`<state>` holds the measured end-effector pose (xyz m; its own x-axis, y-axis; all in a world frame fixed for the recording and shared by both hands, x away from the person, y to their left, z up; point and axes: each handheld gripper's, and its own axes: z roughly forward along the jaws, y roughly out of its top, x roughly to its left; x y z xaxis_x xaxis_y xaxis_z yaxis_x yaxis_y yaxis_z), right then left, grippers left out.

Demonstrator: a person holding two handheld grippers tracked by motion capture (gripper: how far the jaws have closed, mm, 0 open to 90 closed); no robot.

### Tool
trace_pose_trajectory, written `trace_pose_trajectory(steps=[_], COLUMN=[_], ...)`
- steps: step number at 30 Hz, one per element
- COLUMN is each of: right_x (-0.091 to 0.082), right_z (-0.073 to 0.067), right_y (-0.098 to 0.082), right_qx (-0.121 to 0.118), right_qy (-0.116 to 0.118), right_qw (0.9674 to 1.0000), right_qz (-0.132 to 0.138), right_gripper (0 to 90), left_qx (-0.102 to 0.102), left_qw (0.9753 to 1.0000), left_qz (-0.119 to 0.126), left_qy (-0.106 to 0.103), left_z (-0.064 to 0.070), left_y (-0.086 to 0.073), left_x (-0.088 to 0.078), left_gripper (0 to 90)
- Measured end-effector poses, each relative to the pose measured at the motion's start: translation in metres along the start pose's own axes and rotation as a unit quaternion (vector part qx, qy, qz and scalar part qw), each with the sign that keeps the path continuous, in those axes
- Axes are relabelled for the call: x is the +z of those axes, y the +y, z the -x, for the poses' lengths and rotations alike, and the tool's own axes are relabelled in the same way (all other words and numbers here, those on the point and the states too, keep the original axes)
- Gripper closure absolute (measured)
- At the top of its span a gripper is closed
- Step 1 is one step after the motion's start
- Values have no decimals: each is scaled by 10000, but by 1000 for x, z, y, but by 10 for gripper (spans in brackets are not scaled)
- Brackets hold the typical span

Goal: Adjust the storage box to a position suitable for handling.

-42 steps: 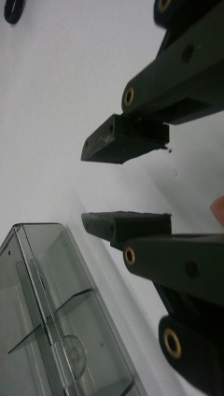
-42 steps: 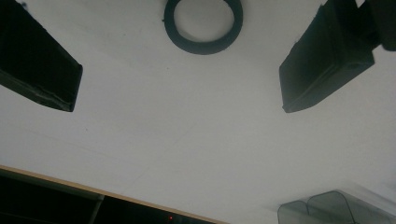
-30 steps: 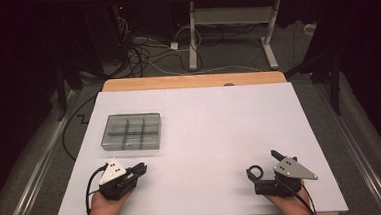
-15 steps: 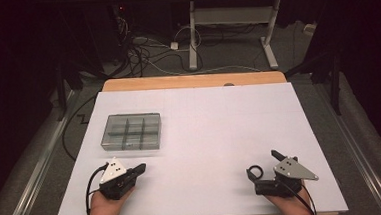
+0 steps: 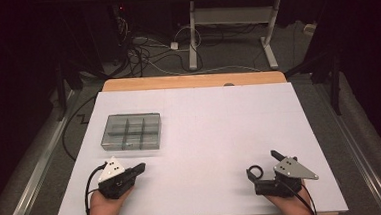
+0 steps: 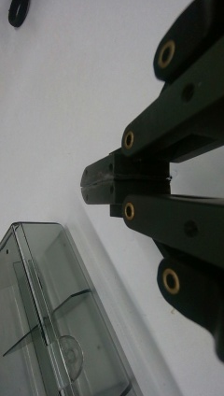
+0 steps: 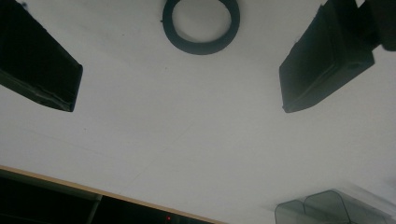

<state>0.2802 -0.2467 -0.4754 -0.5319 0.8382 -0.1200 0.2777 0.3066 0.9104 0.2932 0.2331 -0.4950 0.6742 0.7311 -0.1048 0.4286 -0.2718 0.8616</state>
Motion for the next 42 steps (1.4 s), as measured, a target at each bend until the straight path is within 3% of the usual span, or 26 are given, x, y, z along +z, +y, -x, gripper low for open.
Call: trace_pose_trajectory(steps=[6,20,42], right_x=[1,2,3], right_z=[0,-1,-1], right_y=[0,0,-1], right_qx=[3,34,-19], right_qy=[35,68,77], right_qw=[10000,9999,9999], right_qz=[-57,-80,-137], right_gripper=[0,0,0], left_qx=[-63,-243,-641], left_qw=[9999,9986,9944], left_qz=[37,14,155], left_qy=[112,470,829], left_z=[-3,-28,-63], left_y=[0,-3,-13], left_x=[-3,-25,-50], left_gripper=[878,877,878])
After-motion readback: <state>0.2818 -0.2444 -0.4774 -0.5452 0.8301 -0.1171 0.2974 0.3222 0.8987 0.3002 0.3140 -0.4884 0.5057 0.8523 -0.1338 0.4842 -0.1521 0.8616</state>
